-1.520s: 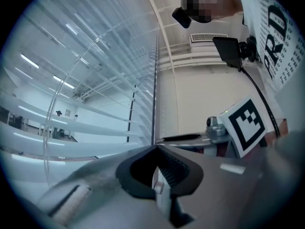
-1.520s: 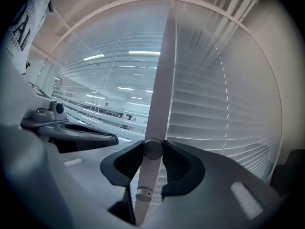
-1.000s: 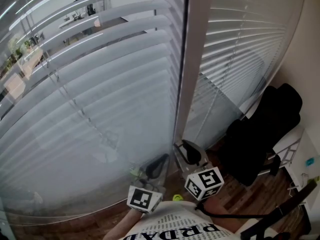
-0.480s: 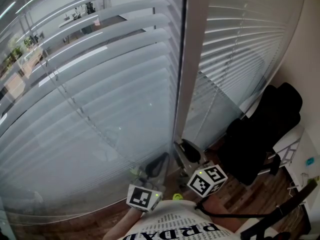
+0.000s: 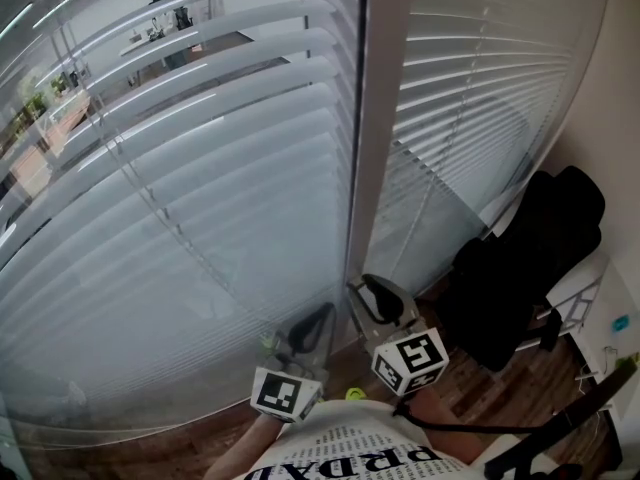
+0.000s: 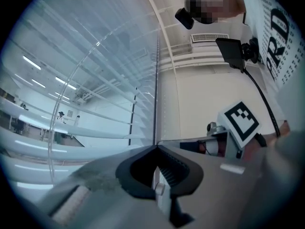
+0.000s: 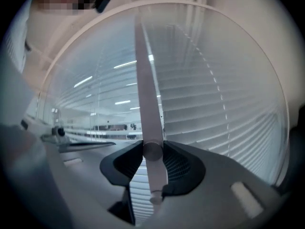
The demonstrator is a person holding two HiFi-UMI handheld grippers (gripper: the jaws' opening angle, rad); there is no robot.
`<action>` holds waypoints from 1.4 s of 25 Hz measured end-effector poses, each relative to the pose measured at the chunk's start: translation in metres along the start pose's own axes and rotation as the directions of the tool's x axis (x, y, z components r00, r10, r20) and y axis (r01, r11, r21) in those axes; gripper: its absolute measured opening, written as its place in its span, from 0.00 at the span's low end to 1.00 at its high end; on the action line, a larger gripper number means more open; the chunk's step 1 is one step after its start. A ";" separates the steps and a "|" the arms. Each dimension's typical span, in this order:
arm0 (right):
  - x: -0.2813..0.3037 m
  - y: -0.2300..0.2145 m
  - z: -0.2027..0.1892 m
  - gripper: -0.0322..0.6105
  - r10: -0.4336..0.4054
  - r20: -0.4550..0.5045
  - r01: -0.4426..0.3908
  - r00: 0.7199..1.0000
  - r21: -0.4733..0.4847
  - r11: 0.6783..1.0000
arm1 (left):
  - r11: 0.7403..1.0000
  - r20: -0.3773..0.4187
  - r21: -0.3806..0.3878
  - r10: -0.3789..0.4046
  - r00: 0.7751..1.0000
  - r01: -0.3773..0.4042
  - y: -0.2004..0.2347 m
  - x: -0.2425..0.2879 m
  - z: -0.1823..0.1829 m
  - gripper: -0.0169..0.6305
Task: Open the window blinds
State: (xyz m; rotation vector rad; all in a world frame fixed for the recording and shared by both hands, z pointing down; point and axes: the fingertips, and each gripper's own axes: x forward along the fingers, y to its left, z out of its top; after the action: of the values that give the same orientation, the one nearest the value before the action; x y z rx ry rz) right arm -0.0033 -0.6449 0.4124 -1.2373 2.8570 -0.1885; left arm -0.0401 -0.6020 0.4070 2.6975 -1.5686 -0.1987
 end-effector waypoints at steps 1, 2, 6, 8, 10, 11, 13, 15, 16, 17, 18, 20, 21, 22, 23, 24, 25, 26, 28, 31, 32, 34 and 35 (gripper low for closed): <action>0.000 0.002 0.002 0.27 -0.001 -0.019 -0.001 1.000 -0.130 0.991 | 1.000 -0.001 0.000 0.001 1.000 -0.001 0.000 0.000 0.000 0.04; 0.000 0.006 0.004 0.27 -0.006 -0.041 -0.005 0.999 -0.257 0.966 | 1.000 -0.001 0.000 0.003 1.000 -0.003 0.000 0.000 0.000 0.04; -0.001 0.017 0.005 0.28 -0.061 -0.102 -0.013 0.993 -0.610 0.792 | 1.000 0.001 -0.001 0.006 1.000 -0.006 -0.001 -0.001 0.001 0.04; -0.001 0.022 0.003 0.28 -0.086 -0.102 -0.013 0.991 -0.715 0.699 | 1.000 0.001 -0.002 0.009 1.000 -0.009 0.000 -0.002 0.001 0.04; -0.001 0.023 0.000 0.28 -0.109 -0.114 -0.021 0.988 -0.780 0.626 | 1.000 0.000 -0.003 0.014 1.000 -0.014 0.001 -0.002 0.001 0.04; -0.001 0.022 -0.003 0.28 -0.119 -0.119 -0.025 0.986 -0.800 0.599 | 1.000 0.001 -0.003 0.015 1.000 -0.015 0.001 -0.002 0.001 0.04; 0.000 0.020 -0.007 0.26 -0.134 -0.124 -0.028 0.983 -0.829 0.559 | 1.000 0.001 -0.002 0.015 1.000 -0.015 0.001 -0.002 0.001 0.04; 0.001 0.020 -0.008 0.26 -0.146 -0.122 -0.028 0.982 -0.850 0.526 | 1.000 0.000 -0.001 0.015 1.000 -0.015 0.000 -0.003 0.000 0.04; 0.001 0.020 -0.009 0.26 -0.152 -0.119 -0.026 0.981 -0.859 0.511 | 1.000 0.000 -0.001 0.015 1.000 -0.015 0.000 -0.003 0.000 0.04; 0.002 0.020 -0.009 0.26 -0.157 -0.117 -0.024 0.981 -0.867 0.498 | 1.000 0.000 -0.001 0.015 1.000 -0.015 0.000 -0.002 0.000 0.04; 0.002 0.019 -0.009 0.26 -0.160 -0.116 -0.023 0.980 -0.871 0.490 | 1.000 0.000 0.000 0.015 1.000 -0.015 0.000 -0.002 0.000 0.04; 0.002 0.019 -0.009 0.26 -0.159 -0.120 -0.025 0.980 -0.865 0.502 | 1.000 0.000 0.001 0.013 1.000 -0.013 -0.001 -0.002 0.000 0.04; 0.002 0.019 -0.009 0.26 -0.156 -0.122 -0.024 0.980 -0.856 0.516 | 1.000 -0.002 0.000 0.012 1.000 -0.012 -0.001 -0.002 0.000 0.04; 0.002 0.019 -0.008 0.26 -0.152 -0.122 -0.023 0.981 -0.846 0.532 | 1.000 -0.003 -0.002 0.012 1.000 -0.012 -0.001 -0.002 -0.001 0.04; 0.002 0.019 -0.008 0.26 -0.148 -0.123 -0.021 0.981 -0.832 0.554 | 1.000 -0.004 -0.003 0.012 1.000 -0.012 -0.001 -0.002 -0.001 0.04; 0.002 0.018 -0.007 0.26 -0.141 -0.124 -0.019 0.982 -0.812 0.583 | 1.000 -0.003 -0.003 0.011 1.000 -0.011 -0.001 -0.002 -0.001 0.04; 0.002 0.018 -0.007 0.26 -0.133 -0.124 -0.016 0.983 -0.789 0.615 | 1.000 -0.002 -0.003 0.010 1.000 -0.010 -0.002 -0.001 -0.001 0.04; 0.002 0.017 -0.006 0.26 -0.126 -0.123 -0.014 0.984 -0.765 0.644 | 1.000 -0.002 -0.003 0.009 1.000 -0.009 -0.002 -0.001 -0.001 0.04; 0.002 0.017 -0.005 0.26 -0.117 -0.121 -0.008 0.986 -0.730 0.684 | 1.000 -0.005 -0.005 0.008 1.000 -0.008 -0.001 -0.001 -0.002 0.04; 0.002 0.016 -0.004 0.26 -0.104 -0.112 0.000 0.988 -0.681 0.732 | 1.000 -0.004 -0.004 0.007 1.000 -0.007 -0.001 -0.001 -0.002 0.04; 0.002 0.016 -0.004 0.26 -0.097 -0.109 0.001 0.989 -0.657 0.754 | 1.000 -0.004 -0.003 0.007 1.000 -0.007 -0.001 -0.001 -0.002 0.04; 0.002 0.015 -0.003 0.26 -0.083 -0.104 0.002 0.991 -0.609 0.793 | 1.000 -0.007 -0.002 0.006 1.000 -0.006 -0.001 0.000 -0.002 0.04; 0.002 0.014 -0.002 0.26 -0.078 -0.102 0.003 0.992 -0.586 0.811 | 1.000 -0.007 -0.003 0.006 1.000 -0.006 -0.001 0.000 -0.002 0.04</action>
State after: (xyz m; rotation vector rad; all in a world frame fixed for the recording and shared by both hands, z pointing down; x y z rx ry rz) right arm -0.0151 -0.6362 0.4131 -1.3974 3.1078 0.7038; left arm -0.0391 -0.6014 0.4087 2.6881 -1.5735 -0.1907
